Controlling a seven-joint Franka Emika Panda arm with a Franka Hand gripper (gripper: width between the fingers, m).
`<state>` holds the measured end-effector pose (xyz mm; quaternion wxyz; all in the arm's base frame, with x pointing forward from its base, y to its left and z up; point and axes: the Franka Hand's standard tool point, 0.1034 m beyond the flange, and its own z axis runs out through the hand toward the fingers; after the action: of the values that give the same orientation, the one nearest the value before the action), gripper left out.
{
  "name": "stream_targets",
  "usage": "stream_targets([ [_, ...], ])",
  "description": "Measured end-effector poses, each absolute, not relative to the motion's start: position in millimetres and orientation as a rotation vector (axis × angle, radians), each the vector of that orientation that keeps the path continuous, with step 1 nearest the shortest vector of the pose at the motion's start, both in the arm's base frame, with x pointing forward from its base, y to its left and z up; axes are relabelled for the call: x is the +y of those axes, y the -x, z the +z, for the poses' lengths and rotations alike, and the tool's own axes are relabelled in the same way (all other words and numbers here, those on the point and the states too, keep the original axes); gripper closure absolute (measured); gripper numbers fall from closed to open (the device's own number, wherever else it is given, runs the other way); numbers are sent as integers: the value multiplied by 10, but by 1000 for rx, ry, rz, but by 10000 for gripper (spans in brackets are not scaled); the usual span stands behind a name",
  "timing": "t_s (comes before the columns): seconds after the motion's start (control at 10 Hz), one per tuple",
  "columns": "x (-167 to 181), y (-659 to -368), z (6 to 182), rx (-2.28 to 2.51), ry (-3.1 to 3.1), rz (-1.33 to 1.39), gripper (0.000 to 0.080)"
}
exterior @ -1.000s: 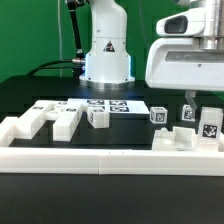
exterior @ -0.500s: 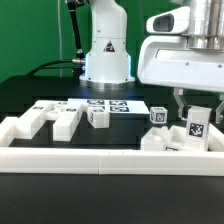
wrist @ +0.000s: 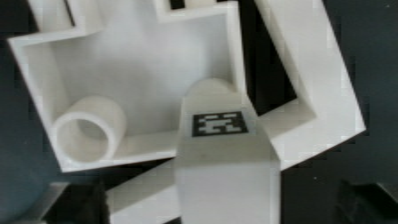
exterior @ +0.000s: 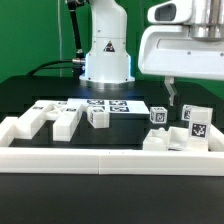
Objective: Assemble chair
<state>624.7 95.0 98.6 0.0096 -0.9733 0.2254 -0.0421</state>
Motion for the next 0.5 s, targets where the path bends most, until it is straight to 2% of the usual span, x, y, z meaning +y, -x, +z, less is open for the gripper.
stream_targets([
  [0.1,869,-6219,1031,668,3049,-134,152],
  [0.5,882,-6215,1001,670,3050,-130,151],
])
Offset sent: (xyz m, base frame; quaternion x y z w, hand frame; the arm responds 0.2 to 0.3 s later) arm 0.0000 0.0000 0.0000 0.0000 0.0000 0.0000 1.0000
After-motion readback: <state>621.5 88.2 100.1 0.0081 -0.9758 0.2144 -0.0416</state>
